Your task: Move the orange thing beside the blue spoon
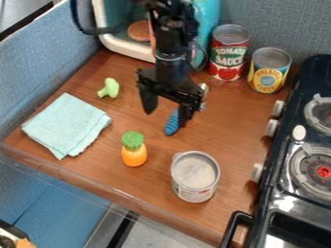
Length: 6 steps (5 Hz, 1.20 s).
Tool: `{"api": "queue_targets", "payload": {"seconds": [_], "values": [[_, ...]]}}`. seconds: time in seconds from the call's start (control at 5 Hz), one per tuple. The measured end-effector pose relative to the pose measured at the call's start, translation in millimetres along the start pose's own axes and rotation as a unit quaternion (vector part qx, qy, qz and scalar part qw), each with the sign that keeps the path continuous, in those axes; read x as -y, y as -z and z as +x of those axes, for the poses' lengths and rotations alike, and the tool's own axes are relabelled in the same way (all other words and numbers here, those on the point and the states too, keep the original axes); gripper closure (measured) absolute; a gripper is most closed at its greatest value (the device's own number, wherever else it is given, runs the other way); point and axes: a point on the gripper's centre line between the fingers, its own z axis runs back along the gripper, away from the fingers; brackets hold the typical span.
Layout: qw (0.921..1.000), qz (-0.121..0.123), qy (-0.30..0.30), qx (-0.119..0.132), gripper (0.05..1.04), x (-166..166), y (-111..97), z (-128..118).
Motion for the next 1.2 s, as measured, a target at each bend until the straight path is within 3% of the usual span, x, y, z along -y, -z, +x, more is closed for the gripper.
{"api": "queue_targets", "payload": {"seconds": [0.4,0.6,1.2], "values": [[0.9991,0.023,0.023,-0.026,0.084,-12,-17,-34],[0.9985,0.034,0.021,-0.037,0.084,-17,-12,-48],[0.9947,0.034,0.005,-0.097,0.084,-24,32,-58]]}}
